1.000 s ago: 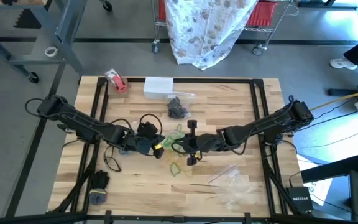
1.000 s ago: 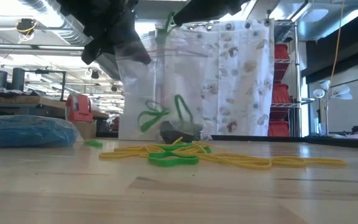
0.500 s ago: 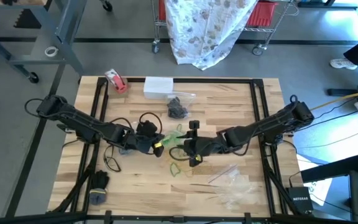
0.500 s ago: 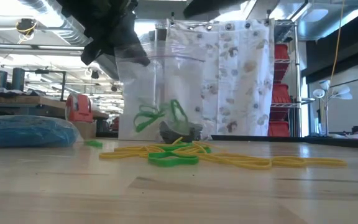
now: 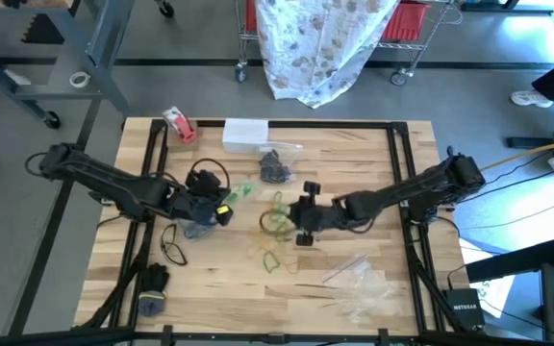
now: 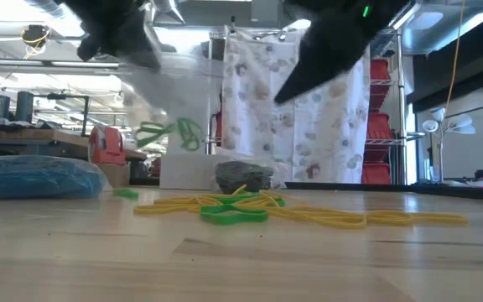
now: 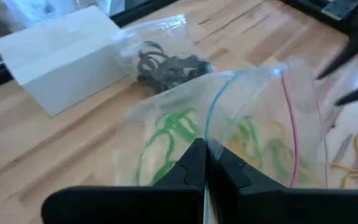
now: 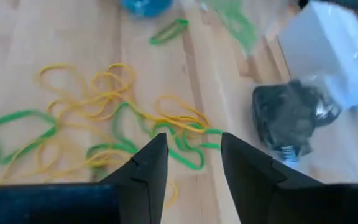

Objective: Sort rubber bands
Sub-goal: Put the green rubber band into the transparent zip bag

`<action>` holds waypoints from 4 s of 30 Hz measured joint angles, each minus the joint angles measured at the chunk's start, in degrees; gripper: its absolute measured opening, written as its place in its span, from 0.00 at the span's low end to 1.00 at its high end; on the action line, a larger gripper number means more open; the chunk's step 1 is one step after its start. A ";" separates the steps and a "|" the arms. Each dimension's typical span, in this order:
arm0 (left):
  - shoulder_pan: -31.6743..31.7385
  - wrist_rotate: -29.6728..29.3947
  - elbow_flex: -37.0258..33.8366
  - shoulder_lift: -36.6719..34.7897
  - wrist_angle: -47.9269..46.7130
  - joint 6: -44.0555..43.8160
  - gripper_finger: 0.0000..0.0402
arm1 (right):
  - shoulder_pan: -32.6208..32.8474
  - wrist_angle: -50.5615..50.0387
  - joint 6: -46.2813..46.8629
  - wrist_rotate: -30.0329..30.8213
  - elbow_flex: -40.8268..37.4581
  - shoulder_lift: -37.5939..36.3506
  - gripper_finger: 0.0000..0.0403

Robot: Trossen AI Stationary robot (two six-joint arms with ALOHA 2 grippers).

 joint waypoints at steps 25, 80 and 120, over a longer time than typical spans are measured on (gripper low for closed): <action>0.02 -0.42 0.02 0.77 -1.62 -0.17 0.00 | -16.64 29.33 7.14 -9.19 -5.50 20.98 0.34; -1.60 6.95 -6.34 6.41 28.92 1.51 0.00 | -0.89 42.92 -36.98 -2.31 -0.06 4.35 0.01; -0.24 3.34 -6.34 -2.00 8.94 3.37 0.00 | 1.78 12.05 -3.47 2.04 -8.19 -0.02 0.39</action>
